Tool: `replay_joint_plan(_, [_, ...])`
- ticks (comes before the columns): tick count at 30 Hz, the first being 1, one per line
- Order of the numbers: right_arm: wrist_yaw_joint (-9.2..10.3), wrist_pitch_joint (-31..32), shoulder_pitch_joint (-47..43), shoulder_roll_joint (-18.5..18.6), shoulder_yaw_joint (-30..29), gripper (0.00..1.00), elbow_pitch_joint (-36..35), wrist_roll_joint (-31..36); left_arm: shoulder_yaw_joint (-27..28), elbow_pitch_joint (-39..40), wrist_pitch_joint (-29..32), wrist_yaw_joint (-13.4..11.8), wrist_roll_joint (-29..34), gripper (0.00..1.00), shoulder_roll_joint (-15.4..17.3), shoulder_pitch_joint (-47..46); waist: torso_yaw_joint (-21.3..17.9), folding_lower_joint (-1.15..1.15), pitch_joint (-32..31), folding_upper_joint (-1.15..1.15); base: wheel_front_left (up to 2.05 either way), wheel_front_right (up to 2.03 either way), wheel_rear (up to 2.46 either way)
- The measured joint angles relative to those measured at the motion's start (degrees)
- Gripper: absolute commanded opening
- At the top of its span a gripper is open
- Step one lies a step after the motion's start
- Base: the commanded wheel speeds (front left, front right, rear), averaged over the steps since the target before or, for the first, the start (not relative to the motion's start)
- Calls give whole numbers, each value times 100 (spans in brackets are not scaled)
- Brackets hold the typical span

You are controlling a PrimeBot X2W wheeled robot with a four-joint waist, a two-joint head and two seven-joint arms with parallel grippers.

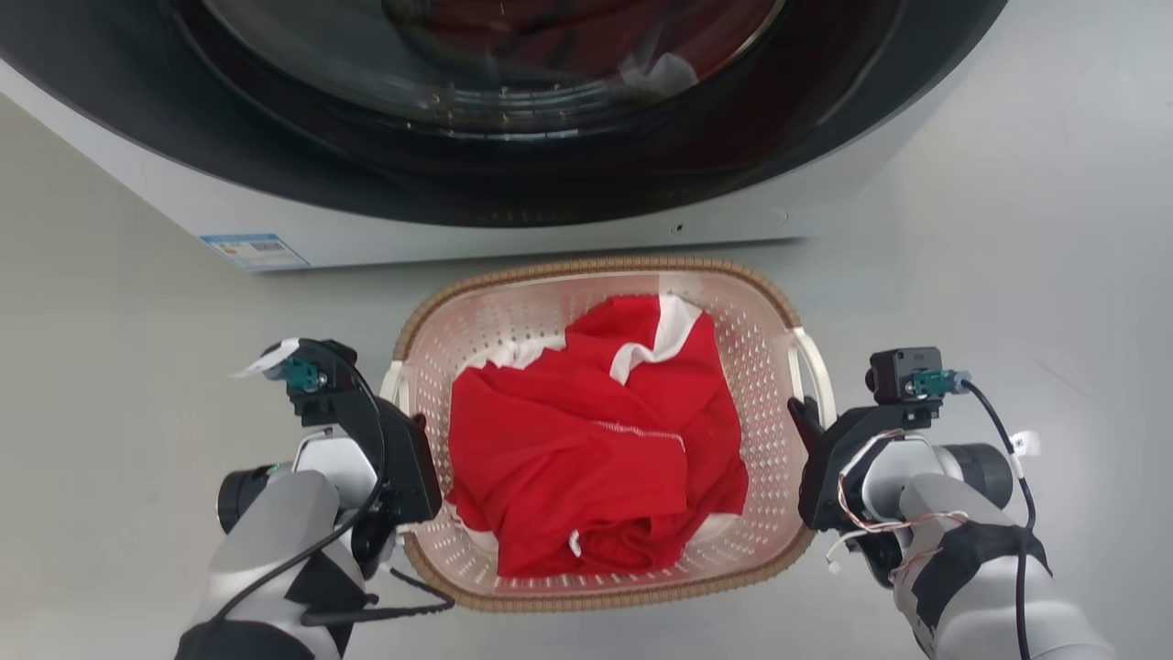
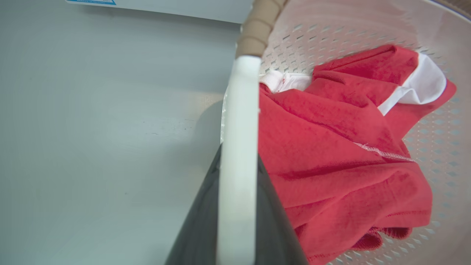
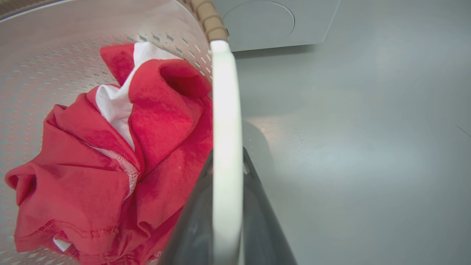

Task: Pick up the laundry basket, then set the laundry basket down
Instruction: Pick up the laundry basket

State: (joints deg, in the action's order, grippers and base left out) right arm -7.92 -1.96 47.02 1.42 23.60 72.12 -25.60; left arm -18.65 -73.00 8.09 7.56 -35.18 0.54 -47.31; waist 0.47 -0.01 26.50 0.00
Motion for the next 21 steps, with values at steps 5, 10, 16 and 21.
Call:
replay_joint_plan(5, [0,180,-208,-12,47,0,25,-88,-24,-24,221,0,-54,0,-16,218,7,0,-372,0,0,0,0])
replay_joint_plan(10, [-1,376,-422,-22,96,0,38,-243,-38,-43,415,0,-107,0,-27,417,16,0,-750,0,0,0,0])
replay_joint_plan(16, [-11,609,-687,-35,113,0,51,-413,-41,-64,642,0,-224,0,-41,687,23,0,-1199,0,0,0,0])
replay_joint_plan(21, [-12,833,-887,-40,159,0,53,-532,-44,-80,804,0,-310,0,-44,887,18,0,-1563,0,0,0,0])
